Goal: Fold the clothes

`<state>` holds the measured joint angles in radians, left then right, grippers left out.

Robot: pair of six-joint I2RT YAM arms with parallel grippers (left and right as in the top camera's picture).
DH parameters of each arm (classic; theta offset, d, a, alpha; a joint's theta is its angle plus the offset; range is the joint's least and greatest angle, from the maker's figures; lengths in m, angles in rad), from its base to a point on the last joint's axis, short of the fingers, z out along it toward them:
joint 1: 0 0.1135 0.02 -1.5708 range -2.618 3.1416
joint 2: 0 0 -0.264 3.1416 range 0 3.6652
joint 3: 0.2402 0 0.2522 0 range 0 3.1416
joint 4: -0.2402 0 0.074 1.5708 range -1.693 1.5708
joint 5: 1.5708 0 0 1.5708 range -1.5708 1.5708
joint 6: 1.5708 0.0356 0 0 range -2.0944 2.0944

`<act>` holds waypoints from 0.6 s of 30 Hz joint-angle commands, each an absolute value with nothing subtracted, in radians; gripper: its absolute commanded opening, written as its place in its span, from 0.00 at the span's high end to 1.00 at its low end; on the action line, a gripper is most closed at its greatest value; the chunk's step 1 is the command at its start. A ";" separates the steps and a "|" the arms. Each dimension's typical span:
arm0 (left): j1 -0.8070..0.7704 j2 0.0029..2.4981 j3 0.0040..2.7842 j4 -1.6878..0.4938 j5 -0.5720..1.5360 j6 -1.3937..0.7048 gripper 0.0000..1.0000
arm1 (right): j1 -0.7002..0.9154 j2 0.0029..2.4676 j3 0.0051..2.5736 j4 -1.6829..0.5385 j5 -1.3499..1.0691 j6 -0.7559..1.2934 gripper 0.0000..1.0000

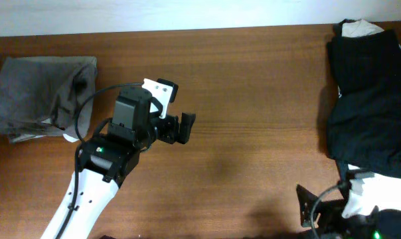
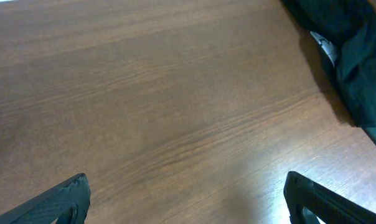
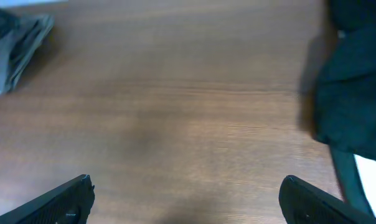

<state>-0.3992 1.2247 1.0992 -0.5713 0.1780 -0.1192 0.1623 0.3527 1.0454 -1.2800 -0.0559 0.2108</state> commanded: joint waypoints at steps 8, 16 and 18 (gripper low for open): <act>-0.402 1.215 1.096 -0.569 0.170 -0.107 0.01 | -0.014 0.003 0.086 -0.192 -0.502 -0.172 0.02; -0.401 1.215 1.096 -0.569 0.170 -0.107 0.01 | -0.014 0.003 0.006 -0.044 -0.490 -0.172 0.02; -0.401 1.215 1.096 -0.569 0.170 -0.107 0.01 | -0.014 0.003 0.006 -0.045 -0.490 -0.172 0.02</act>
<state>-0.3992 1.2247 1.0962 -0.5716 0.1745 -0.1192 -0.0063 0.0154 0.0162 -0.0486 -0.4812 -0.1658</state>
